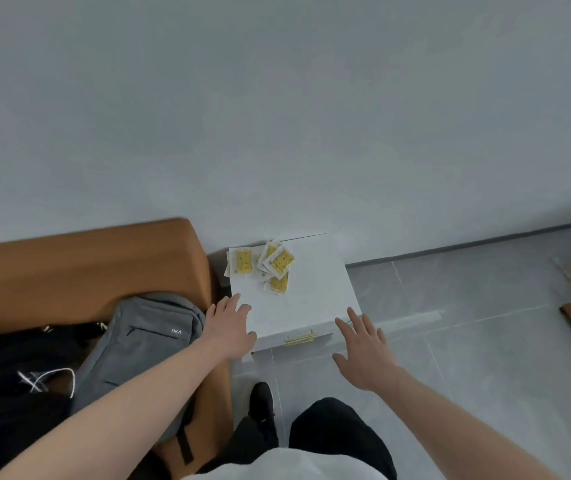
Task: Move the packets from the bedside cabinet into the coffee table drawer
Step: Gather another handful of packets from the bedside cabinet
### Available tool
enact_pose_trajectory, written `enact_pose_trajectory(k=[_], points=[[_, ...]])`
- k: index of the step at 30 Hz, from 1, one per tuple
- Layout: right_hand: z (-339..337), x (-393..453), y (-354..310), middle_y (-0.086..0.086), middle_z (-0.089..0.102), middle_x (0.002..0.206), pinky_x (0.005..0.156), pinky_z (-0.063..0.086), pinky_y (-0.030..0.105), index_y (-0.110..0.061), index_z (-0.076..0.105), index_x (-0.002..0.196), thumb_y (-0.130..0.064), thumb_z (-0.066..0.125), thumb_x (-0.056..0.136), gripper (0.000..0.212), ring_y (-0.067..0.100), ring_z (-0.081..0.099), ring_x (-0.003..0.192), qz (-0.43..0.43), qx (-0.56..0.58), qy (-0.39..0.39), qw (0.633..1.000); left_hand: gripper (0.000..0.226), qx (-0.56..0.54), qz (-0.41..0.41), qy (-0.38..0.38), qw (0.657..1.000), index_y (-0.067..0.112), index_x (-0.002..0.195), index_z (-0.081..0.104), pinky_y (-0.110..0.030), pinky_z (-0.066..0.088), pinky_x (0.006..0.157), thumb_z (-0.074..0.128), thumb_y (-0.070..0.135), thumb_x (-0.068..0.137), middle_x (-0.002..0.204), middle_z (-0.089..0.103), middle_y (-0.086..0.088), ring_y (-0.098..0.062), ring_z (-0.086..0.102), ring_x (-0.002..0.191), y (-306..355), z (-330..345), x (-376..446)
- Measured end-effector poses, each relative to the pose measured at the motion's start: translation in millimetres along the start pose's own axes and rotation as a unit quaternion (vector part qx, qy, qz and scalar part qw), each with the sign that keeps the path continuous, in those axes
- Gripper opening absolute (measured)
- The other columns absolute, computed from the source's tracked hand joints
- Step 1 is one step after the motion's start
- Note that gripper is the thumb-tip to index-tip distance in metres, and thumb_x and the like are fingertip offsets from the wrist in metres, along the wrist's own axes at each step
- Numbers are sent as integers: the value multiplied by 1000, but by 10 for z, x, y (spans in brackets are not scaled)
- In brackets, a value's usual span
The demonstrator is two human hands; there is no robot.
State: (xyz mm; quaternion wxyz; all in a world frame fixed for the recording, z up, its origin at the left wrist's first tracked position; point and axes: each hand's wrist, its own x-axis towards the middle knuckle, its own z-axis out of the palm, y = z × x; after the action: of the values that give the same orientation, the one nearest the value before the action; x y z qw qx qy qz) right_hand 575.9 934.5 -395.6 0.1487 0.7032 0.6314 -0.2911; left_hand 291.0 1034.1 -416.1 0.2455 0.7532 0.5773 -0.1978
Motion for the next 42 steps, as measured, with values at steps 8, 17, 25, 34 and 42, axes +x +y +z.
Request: enact_pose_trajectory(k=[8, 17, 25, 34, 42], points=[[-331, 954, 133, 1, -16, 174, 130, 8, 51, -25, 4, 166, -46, 44, 107, 75, 30, -8, 161, -7, 8, -27, 1000, 69, -55, -38, -32, 997, 24, 157, 33, -43, 28, 121, 52, 47, 95, 169, 20, -4, -28, 26, 151, 30, -336, 1073], [-176, 2254, 254, -3, -17, 173, 131, 6, 45, -30, 6, 166, -42, 45, 106, 73, 26, -8, 161, -6, 40, -45, 998, 68, -159, -93, -36, 982, 23, 155, 35, -42, 40, 112, 59, 47, 96, 161, 32, 0, -25, 36, 144, 86, -203, 2568], [361, 3123, 398, -12, -15, 172, 129, 15, 36, -37, 9, 164, -44, 48, 103, 72, 17, -2, 161, 29, 75, -46, 996, 81, -212, -159, 13, 964, 19, 152, 32, -41, 48, 102, 69, 54, 89, 152, 39, -2, -27, 40, 136, 99, 457, 3836], [880, 3443, 430, -14, -1, 171, 121, 32, 30, -39, 19, 160, -42, 53, 101, 68, 11, 17, 156, 66, 123, -34, 990, 24, -278, -211, 80, 933, 24, 95, 64, -39, 59, 76, 76, 43, 89, 93, 67, 6, -18, 64, 84, -27, 1018, 4146], [801, 3634, 358, -12, 19, 167, 110, 41, 33, -34, 36, 153, -30, 60, 100, 58, 19, 39, 145, 86, 193, 17, 977, 9, -313, -92, 120, 938, 27, 95, 55, -33, 53, 67, 62, 30, 100, 84, 62, 13, -14, 61, 78, 141, 963, 3873]])
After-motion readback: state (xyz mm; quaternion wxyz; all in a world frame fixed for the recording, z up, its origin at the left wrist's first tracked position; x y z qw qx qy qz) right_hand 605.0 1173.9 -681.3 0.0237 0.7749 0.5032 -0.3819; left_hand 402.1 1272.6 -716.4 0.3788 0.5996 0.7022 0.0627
